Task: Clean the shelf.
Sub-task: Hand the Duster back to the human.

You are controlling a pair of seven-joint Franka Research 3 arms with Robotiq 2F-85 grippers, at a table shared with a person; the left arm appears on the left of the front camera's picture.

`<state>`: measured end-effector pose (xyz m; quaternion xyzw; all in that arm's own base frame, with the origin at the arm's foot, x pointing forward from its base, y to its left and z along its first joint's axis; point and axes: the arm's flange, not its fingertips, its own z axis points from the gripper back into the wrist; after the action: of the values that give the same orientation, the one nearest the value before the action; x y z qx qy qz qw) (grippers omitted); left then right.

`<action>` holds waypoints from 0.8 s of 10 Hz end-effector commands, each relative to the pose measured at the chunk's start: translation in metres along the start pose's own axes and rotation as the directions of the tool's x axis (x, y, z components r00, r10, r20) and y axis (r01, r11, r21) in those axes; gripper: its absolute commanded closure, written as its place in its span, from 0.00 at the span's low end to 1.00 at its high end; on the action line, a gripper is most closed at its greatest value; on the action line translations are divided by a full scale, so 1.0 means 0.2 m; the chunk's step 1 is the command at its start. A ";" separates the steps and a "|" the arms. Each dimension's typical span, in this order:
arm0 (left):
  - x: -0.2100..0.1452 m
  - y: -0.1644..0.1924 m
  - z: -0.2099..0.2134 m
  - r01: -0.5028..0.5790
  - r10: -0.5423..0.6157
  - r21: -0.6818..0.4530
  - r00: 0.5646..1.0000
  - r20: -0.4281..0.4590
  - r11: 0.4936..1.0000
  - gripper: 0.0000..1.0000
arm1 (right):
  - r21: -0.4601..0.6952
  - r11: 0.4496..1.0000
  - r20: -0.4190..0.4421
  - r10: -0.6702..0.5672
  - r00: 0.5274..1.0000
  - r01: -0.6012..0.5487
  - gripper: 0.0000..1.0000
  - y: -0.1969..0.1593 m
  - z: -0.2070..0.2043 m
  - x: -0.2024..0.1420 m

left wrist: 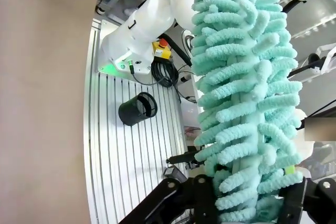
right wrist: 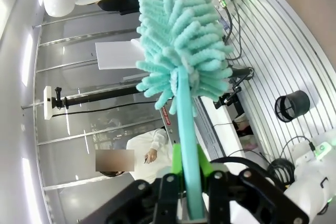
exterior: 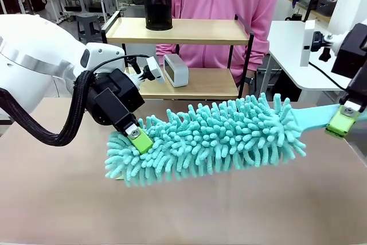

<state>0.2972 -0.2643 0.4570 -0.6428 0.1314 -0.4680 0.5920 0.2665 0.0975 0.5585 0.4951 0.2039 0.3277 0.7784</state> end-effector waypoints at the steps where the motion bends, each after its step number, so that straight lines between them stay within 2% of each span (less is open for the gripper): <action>1: 0.01 0.00 0.00 0.022 -0.022 0.001 0.999 -0.031 1.000 0.88 | 0.012 1.000 0.021 0.025 0.999 -0.025 0.88 -0.01 0.00 0.00; 2: 0.01 0.00 0.00 0.026 -0.026 0.000 0.999 -0.033 1.000 0.97 | 0.010 1.000 0.027 0.024 0.999 -0.024 0.88 -0.01 0.00 0.00; 3: 0.00 0.00 0.00 0.028 -0.028 0.002 0.999 -0.039 1.000 1.00 | 0.005 1.000 0.032 0.018 0.999 -0.019 0.88 -0.02 0.00 0.00; 8: 0.00 0.02 0.01 0.016 -0.016 0.003 0.999 -0.029 1.000 1.00 | -0.002 1.000 0.052 -0.008 0.999 0.008 0.88 -0.04 0.00 0.01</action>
<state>0.2982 -0.2640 0.4538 -0.6401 0.1348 -0.4698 0.5927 0.2693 0.0943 0.5532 0.4965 0.1982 0.3172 0.7833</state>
